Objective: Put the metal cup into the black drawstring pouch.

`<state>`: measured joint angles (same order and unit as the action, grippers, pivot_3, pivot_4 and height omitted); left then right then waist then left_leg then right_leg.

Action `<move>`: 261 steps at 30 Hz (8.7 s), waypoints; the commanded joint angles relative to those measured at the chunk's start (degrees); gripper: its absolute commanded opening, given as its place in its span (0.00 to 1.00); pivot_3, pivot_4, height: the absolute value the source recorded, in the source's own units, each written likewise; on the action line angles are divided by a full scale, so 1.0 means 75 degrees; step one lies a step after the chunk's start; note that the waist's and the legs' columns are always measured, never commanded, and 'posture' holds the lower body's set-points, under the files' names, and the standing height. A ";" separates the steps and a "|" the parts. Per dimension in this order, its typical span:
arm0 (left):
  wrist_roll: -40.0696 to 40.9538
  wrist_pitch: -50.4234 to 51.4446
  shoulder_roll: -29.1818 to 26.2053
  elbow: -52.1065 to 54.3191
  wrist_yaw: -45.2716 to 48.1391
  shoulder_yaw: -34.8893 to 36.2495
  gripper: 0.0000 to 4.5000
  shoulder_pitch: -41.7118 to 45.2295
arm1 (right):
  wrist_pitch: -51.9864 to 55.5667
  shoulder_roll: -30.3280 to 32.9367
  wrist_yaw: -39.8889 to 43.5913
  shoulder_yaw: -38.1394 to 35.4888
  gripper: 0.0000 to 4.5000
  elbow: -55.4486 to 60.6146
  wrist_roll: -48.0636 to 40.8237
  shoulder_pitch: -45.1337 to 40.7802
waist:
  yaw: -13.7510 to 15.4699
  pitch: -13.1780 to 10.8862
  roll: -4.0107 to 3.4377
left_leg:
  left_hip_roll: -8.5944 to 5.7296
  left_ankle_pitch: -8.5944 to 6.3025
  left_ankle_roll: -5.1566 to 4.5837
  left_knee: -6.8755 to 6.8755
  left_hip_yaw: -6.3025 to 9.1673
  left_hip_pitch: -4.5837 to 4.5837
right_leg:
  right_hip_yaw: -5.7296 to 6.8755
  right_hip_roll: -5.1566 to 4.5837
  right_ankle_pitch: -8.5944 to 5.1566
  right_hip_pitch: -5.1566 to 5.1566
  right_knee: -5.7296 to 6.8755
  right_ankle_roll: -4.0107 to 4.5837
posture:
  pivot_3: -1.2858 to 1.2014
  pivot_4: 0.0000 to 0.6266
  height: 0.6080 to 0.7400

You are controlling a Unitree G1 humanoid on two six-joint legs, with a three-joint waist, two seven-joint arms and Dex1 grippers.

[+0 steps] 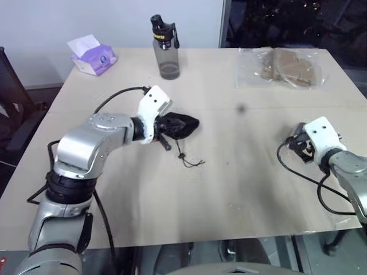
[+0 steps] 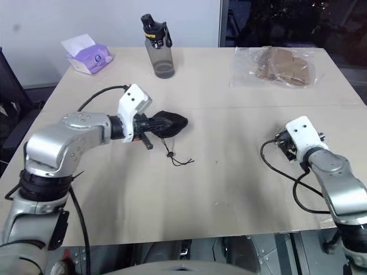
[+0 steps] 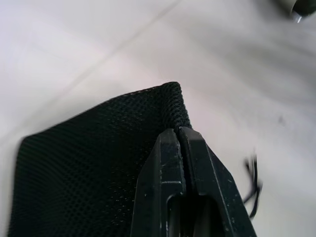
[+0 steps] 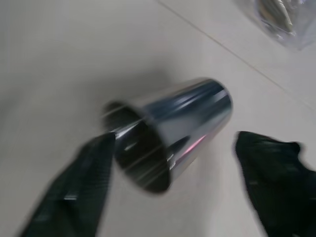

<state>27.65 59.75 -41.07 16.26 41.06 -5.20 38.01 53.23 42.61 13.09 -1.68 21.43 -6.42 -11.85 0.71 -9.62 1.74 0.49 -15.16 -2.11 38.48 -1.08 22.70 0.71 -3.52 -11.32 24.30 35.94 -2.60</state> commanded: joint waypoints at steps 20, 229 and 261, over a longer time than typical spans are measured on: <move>-0.0315 0.0015 0.2461 -0.2059 -0.0492 -0.0461 0.00 0.1874 | -0.0575 -0.3078 0.0710 0.0062 0.01 0.2487 -0.2163 -0.0063 | -0.0025 -0.0004 -0.0007 | 0.0007 0.0000 -0.0001 0.0004 0.0028 0.0005 | 0.0009 0.0012 0.0003 0.0006 0.0017 -0.0005 | 0.52 0.24 1.00; -0.1269 -0.1077 0.2425 -0.2561 -0.0539 0.1137 0.00 0.1169 | -0.0637 -0.3811 0.2222 0.0908 0.73 -0.0378 -0.0990 -0.2426 | -0.0226 -0.0014 -0.0024 | -0.0010 0.0002 0.0002 0.0009 0.0023 0.0012 | -0.0016 -0.0006 0.0003 0.0068 0.0108 -0.0005 | 0.52 0.24 1.00; -0.0577 -0.0915 0.2140 -0.2525 -0.1098 0.1604 0.00 0.1942 | -0.4359 -0.6548 0.1865 0.1473 0.30 -0.5847 -0.0446 -0.4046 | -0.0373 -0.0015 -0.0024 | 0.0000 0.0019 0.0033 -0.0005 0.0022 0.0013 | -0.0019 -0.0010 0.0005 0.0078 0.0114 -0.0004 | 0.52 0.24 1.00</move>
<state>22.28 53.21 -24.42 -5.42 33.17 5.24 51.32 21.61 -5.91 26.55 9.14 -24.65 -9.56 -41.74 -2.09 -9.73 1.56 0.49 -15.01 -1.86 38.44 -0.92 22.80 0.56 -3.61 -11.29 24.89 36.80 -2.63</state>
